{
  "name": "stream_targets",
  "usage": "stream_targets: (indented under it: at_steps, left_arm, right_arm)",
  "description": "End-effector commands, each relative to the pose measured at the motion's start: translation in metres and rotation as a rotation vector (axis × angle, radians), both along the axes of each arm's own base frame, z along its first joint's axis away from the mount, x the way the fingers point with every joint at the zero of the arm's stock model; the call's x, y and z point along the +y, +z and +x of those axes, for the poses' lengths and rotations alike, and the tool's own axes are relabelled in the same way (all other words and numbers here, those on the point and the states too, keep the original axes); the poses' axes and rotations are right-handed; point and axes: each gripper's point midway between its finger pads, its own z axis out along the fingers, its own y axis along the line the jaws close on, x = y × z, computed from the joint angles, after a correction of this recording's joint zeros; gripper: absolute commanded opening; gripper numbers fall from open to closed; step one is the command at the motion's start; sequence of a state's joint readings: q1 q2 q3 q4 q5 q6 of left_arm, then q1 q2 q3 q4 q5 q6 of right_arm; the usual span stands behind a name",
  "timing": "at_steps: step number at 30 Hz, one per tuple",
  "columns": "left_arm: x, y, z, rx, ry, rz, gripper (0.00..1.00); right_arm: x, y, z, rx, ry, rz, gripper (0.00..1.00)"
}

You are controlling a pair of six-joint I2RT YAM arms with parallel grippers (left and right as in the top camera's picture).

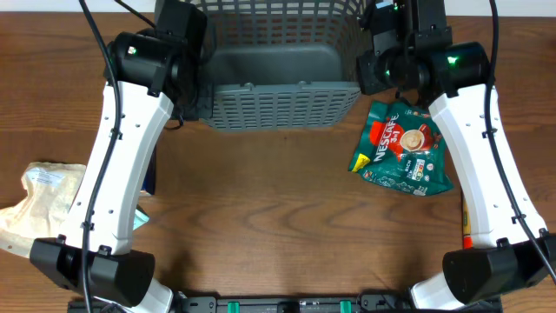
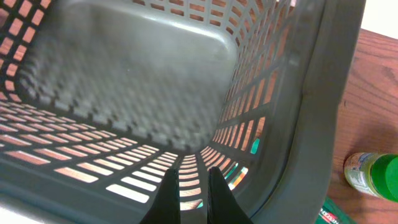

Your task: Pack container

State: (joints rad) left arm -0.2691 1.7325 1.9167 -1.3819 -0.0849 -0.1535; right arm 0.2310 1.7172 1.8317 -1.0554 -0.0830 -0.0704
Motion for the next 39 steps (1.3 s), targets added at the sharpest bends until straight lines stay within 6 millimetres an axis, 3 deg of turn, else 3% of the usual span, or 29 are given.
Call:
stream_targets:
  at_steps: [1,11,17,19,20,22,23,24,26,29,34,37,39]
  left_arm:
    - [0.001,-0.002,0.005,-0.008,0.006,-0.001,0.06]
    - [-0.001,0.0,0.01,-0.031,0.004,-0.007,0.06]
    - [0.0,0.0,0.01,-0.032,0.005,-0.002,0.06]
    - [0.004,0.001,0.011,-0.038,0.012,0.02,0.16]
    - [0.008,0.001,0.012,-0.044,0.019,0.041,0.28]
    - [0.013,0.003,0.012,-0.052,0.027,0.066,0.31]
    - [0.014,0.003,0.013,-0.055,0.03,0.075,0.36]
    - [0.016,0.004,0.013,-0.059,0.034,0.085,0.43]
    - [0.021,0.007,0.014,-0.072,0.044,0.108,0.53]
    - [0.032,0.015,0.017,-0.108,0.072,0.132,0.7]
    - [0.055,0.044,0.013,-0.205,0.149,0.104,0.92]
    - [0.068,0.065,0.002,-0.262,0.182,0.093,0.99]
    - [0.075,0.078,-0.009,-0.299,0.204,0.084,0.99]
  right_arm:
    - [-0.005,-0.01,-0.002,0.038,-0.001,-0.02,0.01]
    - [-0.008,-0.018,-0.015,0.098,0.0,-0.033,0.01]
    - [-0.006,-0.011,-0.004,0.044,0.003,-0.024,0.03]
    - [-0.005,-0.008,0.001,0.018,0.015,-0.027,0.09]
    - [-0.004,-0.006,0.004,0.0,0.021,-0.028,0.2]
    - [-0.003,-0.001,0.01,-0.034,0.039,-0.035,0.25]
    - [-0.002,0.002,0.013,-0.056,0.05,-0.039,0.33]
    - [-0.001,0.007,0.018,-0.087,0.07,-0.048,0.47]
    - [0.002,0.016,0.023,-0.139,0.121,-0.065,0.58]
    - [0.005,0.037,0.03,-0.228,0.17,-0.092,0.98]
    - [0.003,0.097,0.037,-0.374,0.115,-0.048,0.99]
    - [-0.02,0.128,0.035,-0.393,-0.086,0.029,0.99]
    - [-0.048,0.137,0.026,-0.365,-0.262,0.047,0.99]
